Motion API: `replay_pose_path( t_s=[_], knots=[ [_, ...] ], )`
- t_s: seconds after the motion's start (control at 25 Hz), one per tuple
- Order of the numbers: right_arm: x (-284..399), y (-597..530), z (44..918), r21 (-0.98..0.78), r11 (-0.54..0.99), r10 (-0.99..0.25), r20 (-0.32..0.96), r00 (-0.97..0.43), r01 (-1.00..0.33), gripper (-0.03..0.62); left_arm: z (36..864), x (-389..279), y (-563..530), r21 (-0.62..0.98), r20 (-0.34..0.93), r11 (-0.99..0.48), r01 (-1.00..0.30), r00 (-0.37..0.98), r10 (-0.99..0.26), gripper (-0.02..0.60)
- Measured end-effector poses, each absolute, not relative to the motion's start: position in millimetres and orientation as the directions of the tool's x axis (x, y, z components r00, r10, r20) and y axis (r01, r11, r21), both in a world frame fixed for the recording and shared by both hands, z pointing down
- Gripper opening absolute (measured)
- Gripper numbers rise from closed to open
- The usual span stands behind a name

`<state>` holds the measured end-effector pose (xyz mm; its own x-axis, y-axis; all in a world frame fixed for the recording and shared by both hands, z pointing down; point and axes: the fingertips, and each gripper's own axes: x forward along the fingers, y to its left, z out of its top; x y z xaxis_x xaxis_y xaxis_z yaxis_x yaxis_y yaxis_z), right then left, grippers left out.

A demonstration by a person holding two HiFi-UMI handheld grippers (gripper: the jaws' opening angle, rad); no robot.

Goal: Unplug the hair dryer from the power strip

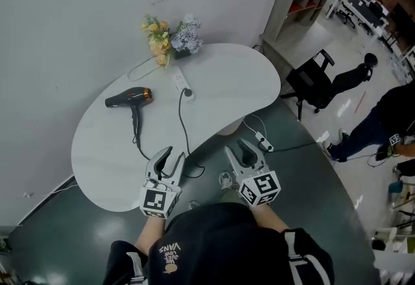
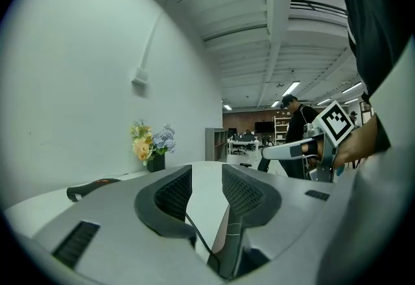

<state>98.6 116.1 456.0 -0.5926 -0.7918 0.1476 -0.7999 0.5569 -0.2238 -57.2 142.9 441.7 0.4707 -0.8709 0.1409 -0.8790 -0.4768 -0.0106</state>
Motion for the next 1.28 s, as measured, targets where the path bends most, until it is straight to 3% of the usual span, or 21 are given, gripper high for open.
replay_pose_path(
  t_s=[0.64,1.28],
  knots=[
    [133.6,10.7,474.8,-0.208,0.685,-0.672,0.190,-0.716,-0.698,0.178,463.2,-22.7,62.2,0.009,0.186,-0.301,-0.953,0.298,-0.936,0.213],
    [132.4,-42.2,493.9,-0.197,0.798,-0.529,0.222,-0.819,-0.569,0.178,473.9,-23.7,33.1,0.017,0.210,-0.114,-0.993,0.115,-0.971,0.224]
  ],
)
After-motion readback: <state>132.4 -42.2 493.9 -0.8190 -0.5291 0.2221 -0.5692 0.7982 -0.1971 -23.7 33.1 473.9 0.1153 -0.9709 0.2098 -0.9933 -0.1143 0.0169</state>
